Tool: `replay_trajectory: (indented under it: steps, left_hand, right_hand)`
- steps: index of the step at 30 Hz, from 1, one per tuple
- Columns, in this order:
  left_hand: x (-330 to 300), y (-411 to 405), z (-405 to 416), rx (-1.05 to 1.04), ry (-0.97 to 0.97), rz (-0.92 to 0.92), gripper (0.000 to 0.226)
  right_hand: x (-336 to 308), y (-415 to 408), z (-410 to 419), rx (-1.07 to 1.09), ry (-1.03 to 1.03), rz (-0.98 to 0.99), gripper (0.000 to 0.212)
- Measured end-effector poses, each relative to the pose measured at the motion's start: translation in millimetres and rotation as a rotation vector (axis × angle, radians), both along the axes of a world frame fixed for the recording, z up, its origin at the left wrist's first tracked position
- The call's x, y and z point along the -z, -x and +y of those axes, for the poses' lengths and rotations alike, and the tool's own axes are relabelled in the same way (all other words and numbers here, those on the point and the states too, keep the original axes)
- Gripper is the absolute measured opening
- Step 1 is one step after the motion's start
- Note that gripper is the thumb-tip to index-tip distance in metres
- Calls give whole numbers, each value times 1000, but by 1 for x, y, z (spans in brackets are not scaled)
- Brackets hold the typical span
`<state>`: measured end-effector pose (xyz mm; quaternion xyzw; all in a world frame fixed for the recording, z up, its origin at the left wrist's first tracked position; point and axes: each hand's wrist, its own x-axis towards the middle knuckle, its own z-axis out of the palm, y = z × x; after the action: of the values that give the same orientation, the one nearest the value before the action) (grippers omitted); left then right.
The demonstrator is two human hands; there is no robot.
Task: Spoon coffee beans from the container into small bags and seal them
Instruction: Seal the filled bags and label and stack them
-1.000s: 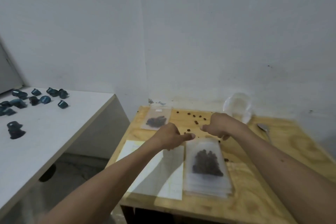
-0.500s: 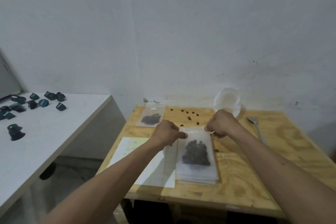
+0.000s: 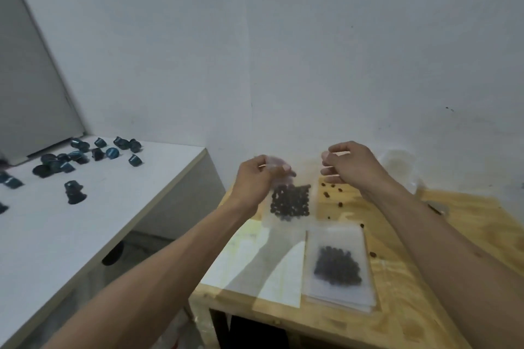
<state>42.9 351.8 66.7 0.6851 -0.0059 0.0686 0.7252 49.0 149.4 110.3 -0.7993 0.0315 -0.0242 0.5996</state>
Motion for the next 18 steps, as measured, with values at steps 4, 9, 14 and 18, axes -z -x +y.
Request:
replay_trajectory:
  steps: [4,9,14,18]
  left_hand:
    - [-1,-10,43,-177,2,-70,20]
    - [10,-3,73,-367,33,-83,22]
    - [19,4,94,-459,25,-81,22]
    - [24,5,107,-479,10,-83,10]
  right_hand:
    - [15,-1,34,-107,341,-61,20]
    - [61,0,94,-501,810,-49,31]
    - [97,0,140,-601,980,-33,30]
    - [100,6,156,-533,1067,-81,15]
